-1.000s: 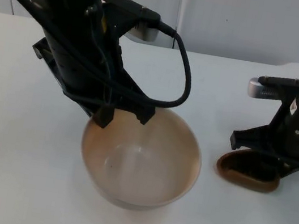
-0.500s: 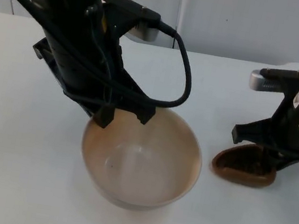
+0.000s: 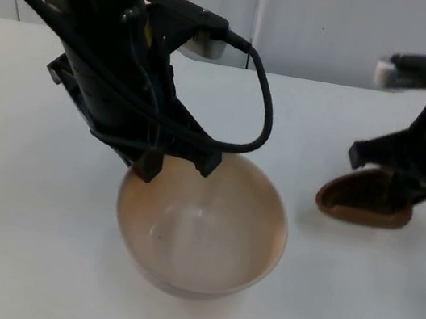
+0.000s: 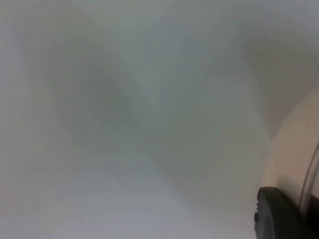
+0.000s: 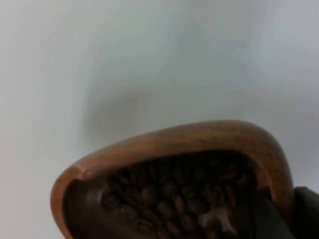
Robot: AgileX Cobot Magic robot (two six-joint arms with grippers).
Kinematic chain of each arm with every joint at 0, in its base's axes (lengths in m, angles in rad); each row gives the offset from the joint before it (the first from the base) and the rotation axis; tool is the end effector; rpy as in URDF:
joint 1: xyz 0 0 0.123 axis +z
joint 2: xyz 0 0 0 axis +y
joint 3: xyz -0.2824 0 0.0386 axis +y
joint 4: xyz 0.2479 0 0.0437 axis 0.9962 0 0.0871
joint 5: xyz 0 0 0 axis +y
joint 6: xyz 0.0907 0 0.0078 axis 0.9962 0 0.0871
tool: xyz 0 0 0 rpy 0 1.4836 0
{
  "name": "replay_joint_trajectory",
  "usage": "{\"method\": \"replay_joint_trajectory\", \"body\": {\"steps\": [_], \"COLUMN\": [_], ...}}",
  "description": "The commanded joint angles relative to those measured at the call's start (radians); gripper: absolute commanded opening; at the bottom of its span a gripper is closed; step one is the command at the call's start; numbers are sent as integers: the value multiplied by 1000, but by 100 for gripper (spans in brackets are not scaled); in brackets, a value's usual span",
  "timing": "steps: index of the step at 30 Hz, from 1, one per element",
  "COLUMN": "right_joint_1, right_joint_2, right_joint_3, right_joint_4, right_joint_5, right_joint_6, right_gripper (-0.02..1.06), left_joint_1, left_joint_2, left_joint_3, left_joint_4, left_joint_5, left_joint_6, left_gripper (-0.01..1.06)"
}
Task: Pick up the bowl with the left hand and pour the coffee beans from the cup into the bowl with the right hand.
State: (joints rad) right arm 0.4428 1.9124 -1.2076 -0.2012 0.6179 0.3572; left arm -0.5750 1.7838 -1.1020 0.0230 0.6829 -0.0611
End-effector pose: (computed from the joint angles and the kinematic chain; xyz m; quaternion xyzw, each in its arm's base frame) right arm 0.3466 0.1527 0.1637 -0.1129 0.9771 -0.0008 0.1806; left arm 0.2891 -0.1858 0.1814 0.2589 0.9548 -0.0376 0.1414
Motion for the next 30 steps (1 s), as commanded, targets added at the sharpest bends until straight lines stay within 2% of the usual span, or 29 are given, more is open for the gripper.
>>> {"method": "replay_joint_trajectory", "body": {"steps": [1,7,11,20,25,30], "right_joint_1": [-3,-3,-3,-3,-3,-3], "right_joint_2": [-83,-188,-295,-398,-400,-400], "right_joint_3": [5,2,-20,-75,-92,-92], "right_joint_4": [-5,-5,-2,6,38,63], "right_joint_5": [58,141,253,416,456,455], "right_joint_6": [-45,-88,-141,-194,-224,-231], "right_gripper": [0,0,0,0,0,0], "left_joint_1": [-5,-5,-5,-5,-5,-5], "left_joint_2": [-10,-10,-10,-10,-10,-10], "left_joint_3": [1,1,1,1,1,1], "left_joint_4": [-13,-13,-15,-15,-15,-15], "left_joint_5": [-16,-16,-16,-16,-16,-16], "left_joint_6": [-4,-4,-4,-4,-4,-4], "left_gripper": [0,0,0,0,0,0]}}
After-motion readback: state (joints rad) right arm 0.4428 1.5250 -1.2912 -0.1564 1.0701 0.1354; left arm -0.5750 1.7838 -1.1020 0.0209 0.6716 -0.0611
